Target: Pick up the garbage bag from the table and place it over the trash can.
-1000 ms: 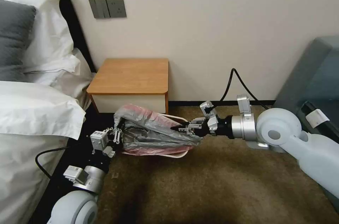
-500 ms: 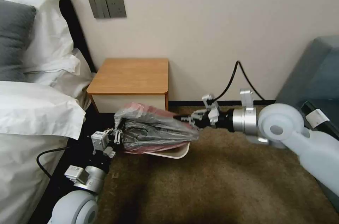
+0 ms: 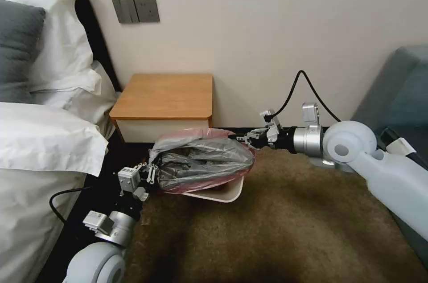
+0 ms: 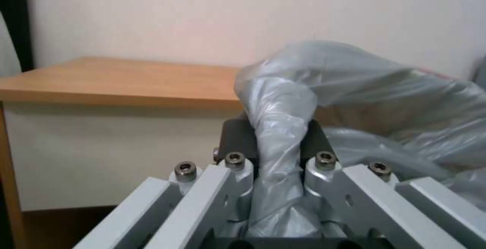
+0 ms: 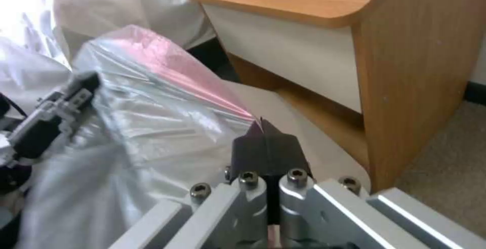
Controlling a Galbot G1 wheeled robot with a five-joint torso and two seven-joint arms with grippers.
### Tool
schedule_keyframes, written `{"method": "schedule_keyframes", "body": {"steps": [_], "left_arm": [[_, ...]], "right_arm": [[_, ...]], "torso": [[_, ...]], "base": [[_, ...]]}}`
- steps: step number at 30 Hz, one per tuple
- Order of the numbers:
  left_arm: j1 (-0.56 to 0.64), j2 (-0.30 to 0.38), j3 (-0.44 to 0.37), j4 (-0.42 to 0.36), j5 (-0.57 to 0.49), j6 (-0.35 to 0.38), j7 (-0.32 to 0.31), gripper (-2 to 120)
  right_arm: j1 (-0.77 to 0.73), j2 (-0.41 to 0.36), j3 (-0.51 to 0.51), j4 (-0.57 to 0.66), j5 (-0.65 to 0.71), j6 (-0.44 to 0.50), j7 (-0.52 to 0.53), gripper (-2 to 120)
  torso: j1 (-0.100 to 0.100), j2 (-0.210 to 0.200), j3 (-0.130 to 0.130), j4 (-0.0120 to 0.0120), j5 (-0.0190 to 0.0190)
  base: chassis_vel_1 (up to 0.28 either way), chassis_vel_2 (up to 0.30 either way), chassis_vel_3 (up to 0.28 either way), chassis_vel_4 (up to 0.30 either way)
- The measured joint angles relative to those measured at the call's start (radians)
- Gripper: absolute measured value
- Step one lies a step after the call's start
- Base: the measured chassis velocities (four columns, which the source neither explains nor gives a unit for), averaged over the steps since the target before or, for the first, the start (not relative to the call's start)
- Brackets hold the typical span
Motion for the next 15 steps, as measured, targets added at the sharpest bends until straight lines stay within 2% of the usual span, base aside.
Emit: {"method": "schedule_keyframes", "body": {"steps": [6,15], "left_arm": [[-0.001,-0.012,-0.004,0.001,-0.016,-0.012,0.028,8],[0.000,-0.017,-0.005,0.003,-0.057,-0.013,0.034,8]], "right_arm": [[0.055,0.006,-0.073,-0.060,-0.050,0.029,-0.071,0],[0.044,0.002,-0.084,-0.091,-0.099,0.050,-0.120,0]], "torso": [[0.000,0.000,0.000,0.0002,-0.0001],[0.000,0.000,0.000,0.0001,0.0000]], "base": [[0.000,0.000,0.000,0.000],[0.000,0.000,0.000,0.000]]}}
